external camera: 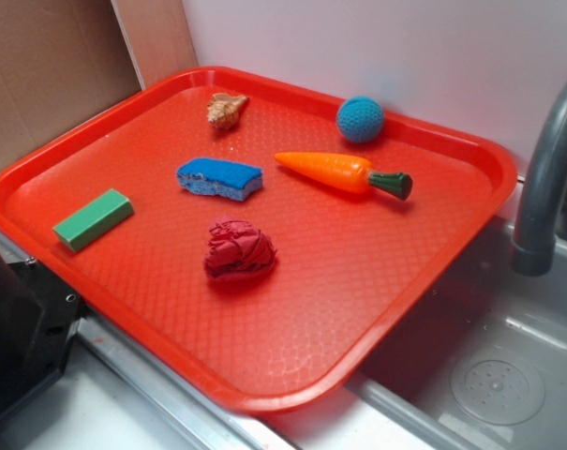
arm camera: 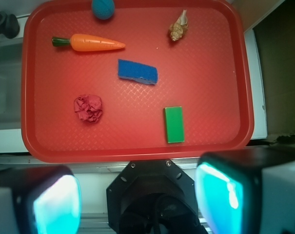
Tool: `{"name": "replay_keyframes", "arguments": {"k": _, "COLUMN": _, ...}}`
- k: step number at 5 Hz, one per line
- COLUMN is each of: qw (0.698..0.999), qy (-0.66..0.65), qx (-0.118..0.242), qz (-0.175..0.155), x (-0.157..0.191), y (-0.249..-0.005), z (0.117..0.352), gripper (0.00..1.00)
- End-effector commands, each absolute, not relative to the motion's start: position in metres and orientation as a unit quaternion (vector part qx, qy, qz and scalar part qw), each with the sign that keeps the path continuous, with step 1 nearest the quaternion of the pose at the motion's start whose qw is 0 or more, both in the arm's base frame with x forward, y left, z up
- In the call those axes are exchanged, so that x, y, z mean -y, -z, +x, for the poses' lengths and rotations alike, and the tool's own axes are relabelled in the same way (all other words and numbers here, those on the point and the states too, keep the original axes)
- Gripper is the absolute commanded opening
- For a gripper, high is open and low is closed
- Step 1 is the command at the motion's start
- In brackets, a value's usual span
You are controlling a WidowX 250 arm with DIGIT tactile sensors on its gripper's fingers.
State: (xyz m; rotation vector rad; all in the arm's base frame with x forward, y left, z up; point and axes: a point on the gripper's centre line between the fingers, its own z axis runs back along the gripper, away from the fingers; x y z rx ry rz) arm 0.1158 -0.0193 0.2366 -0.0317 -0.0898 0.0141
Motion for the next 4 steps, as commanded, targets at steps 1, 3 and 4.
{"name": "replay_keyframes", "arguments": {"k": 1, "qw": 0.999, "qy": -0.007, "qx": 0.045, "qz": -0.016, "x": 0.019, "y": -0.237, "z": 0.116, "gripper": 1.0}}
{"name": "replay_keyframes", "arguments": {"k": 3, "qw": 0.965, "qy": 0.24, "qx": 0.101, "qz": -0.011, "x": 0.047, "y": -0.184, "z": 0.215, "gripper": 1.0}}
{"name": "replay_keyframes", "arguments": {"k": 4, "qw": 0.929, "qy": 0.358, "qx": 0.09, "qz": -0.025, "x": 0.072, "y": -0.154, "z": 0.236, "gripper": 1.0}}
